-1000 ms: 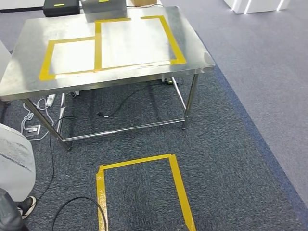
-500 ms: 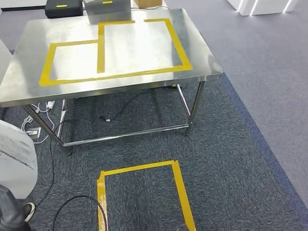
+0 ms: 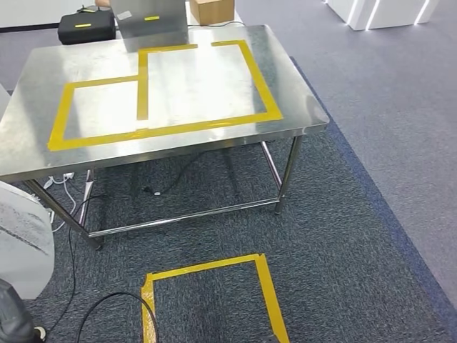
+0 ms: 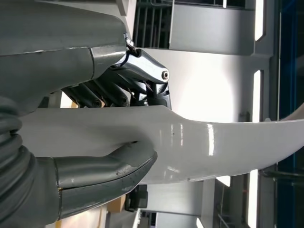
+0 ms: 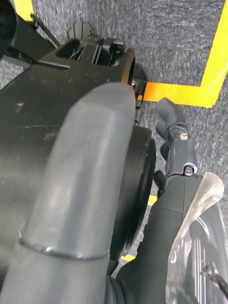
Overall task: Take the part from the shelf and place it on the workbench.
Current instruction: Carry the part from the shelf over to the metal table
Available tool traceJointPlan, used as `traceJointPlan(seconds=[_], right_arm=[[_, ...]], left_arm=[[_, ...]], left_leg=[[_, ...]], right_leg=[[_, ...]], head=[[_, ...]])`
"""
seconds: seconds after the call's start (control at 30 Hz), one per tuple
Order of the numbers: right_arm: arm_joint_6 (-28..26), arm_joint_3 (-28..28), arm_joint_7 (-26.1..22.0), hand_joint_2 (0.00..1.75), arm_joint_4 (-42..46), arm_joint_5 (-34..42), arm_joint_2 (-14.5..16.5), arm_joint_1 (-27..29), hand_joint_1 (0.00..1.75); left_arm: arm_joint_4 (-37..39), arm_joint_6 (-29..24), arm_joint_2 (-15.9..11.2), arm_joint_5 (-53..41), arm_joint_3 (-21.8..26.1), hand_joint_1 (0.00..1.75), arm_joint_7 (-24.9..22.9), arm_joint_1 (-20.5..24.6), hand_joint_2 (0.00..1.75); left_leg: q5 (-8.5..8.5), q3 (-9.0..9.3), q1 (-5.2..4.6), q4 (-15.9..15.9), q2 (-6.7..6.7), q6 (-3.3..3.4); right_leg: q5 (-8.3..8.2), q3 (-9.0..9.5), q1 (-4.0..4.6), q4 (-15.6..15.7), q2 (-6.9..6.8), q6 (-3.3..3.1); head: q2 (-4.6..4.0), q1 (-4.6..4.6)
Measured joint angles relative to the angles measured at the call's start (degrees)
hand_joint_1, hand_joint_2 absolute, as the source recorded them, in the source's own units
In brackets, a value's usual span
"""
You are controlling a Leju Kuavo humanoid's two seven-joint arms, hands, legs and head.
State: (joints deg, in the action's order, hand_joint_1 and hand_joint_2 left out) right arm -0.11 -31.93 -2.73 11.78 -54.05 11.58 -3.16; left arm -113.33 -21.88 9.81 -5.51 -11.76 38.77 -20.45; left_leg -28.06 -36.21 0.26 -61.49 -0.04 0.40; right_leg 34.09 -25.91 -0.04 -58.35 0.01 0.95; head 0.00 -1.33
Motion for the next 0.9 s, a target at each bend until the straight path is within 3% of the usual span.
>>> traceJointPlan(seconds=[0.1,0.13,0.23,0.27,0.3,0.33,0.4,0.47,0.53,0.6,0.67,0.73,0.9], right_arm=[[0.03,-0.01,0.03,0.00,0.04,-0.07,0.00,-0.12,0.00],[0.03,-0.02,0.03,0.00,0.04,-0.09,0.00,-0.20,0.00],[0.03,-0.08,0.02,0.00,0.05,-0.09,-0.02,-0.26,0.00],[0.03,-0.13,0.02,0.00,0.05,-0.09,-0.02,-0.22,0.00],[0.03,-0.19,0.03,0.00,0.05,-0.09,-0.02,-0.19,0.00],[0.03,-0.25,0.02,0.00,0.05,-0.08,-0.02,-0.18,0.00],[0.03,-0.34,0.03,0.00,0.04,-0.08,-0.02,-0.13,0.00],[0.07,-0.39,0.06,0.00,0.01,-0.10,-0.02,-0.10,0.00],[0.10,-0.47,0.09,0.00,-0.01,-0.12,-0.02,-0.03,0.00],[0.10,-0.56,0.11,0.00,0.01,-0.15,0.01,0.04,0.00],[0.11,-0.61,0.11,0.00,0.01,-0.28,0.04,-0.04,0.00],[0.11,-0.63,0.10,0.00,0.01,-0.41,0.04,-0.11,0.00],[0.13,-0.64,0.13,0.00,0.01,-0.49,0.04,-0.11,0.00]], left_arm=[[0.00,0.22,0.09,-0.10,-0.01,1.75,0.00,0.03,1.75],[0.00,0.28,0.12,-0.15,-0.02,1.75,0.00,0.04,1.75],[0.00,0.31,0.16,-0.17,-0.02,1.75,0.00,0.06,1.75],[0.00,0.31,0.16,-0.17,-0.02,1.75,0.00,0.06,1.75],[0.00,0.31,0.16,-0.17,-0.02,1.75,0.00,0.06,1.75],[0.00,0.31,0.16,-0.17,-0.02,1.75,0.00,0.06,1.75],[0.00,0.31,0.16,-0.17,-0.02,1.75,0.00,0.07,1.75],[0.01,0.32,0.16,-0.16,-0.02,1.75,0.00,0.09,1.75],[0.02,0.39,0.15,-0.16,-0.02,1.75,0.00,0.09,1.75],[0.02,0.47,0.13,-0.17,-0.02,1.75,0.00,0.11,1.75],[0.01,0.56,0.09,-0.19,-0.02,1.75,0.00,0.22,1.75],[0.02,0.61,0.07,-0.19,-0.02,1.75,0.00,0.30,1.75],[0.02,0.62,0.07,-0.21,-0.02,1.75,0.00,0.28,1.75]], left_leg=[[0.36,1.46,0.17,0.69,-0.24,1.28],[0.39,1.89,0.25,0.83,-0.25,1.60],[-0.28,2.36,0.28,0.92,-0.24,2.09],[-0.64,2.62,0.28,0.92,-0.28,2.11],[-1.04,3.06,0.28,0.92,-0.33,2.08],[-1.49,3.64,0.29,0.92,-0.38,2.00],[-2.49,4.91,0.27,0.93,-0.43,1.66],[-3.39,5.69,0.17,1.09,-0.49,1.04],[-3.55,6.43,0.07,1.00,-0.52,0.23],[-3.83,6.96,0.06,-0.01,-0.45,-0.40],[-5.50,5.44,0.13,-3.57,-0.39,-0.87],[-6.99,3.45,0.19,-7.13,-0.36,-1.18],[-8.12,1.88,0.22,-9.52,-0.36,-1.32]], right_leg=[[0.21,0.46,-0.07,-1.45,-0.08,1.08],[0.70,-0.73,-0.11,-3.51,-0.07,1.26],[4.52,-8.07,-0.15,-13.52,-0.04,1.71],[5.71,-10.10,-0.16,-15.33,-0.04,1.82],[5.81,-11.24,-0.16,-15.32,-0.05,1.84],[4.47,-11.45,-0.18,-13.45,-0.06,1.78],[-1.21,-10.25,-0.17,-6.83,-0.09,1.43],[-3.80,-9.25,-0.03,-2.71,-0.28,0.89],[-3.59,-8.84,0.04,-1.91,-0.33,0.01],[-4.39,-7.47,-0.22,-1.32,-0.23,-0.74],[-4.27,-5.97,-0.45,-1.08,-0.25,-1.17],[-3.98,-5.52,-0.46,-1.04,-0.25,-1.38],[-3.75,-5.37,-0.46,-1.04,-0.24,-1.42]], head=[[0.00,-0.19],[0.00,-0.36],[0.01,-0.69],[0.01,-0.68],[0.01,-0.70],[0.00,-0.71],[0.00,-0.68],[0.00,-0.64],[0.01,-0.55],[0.02,-0.42],[0.01,-0.13],[0.00,0.11],[0.00,0.09]])
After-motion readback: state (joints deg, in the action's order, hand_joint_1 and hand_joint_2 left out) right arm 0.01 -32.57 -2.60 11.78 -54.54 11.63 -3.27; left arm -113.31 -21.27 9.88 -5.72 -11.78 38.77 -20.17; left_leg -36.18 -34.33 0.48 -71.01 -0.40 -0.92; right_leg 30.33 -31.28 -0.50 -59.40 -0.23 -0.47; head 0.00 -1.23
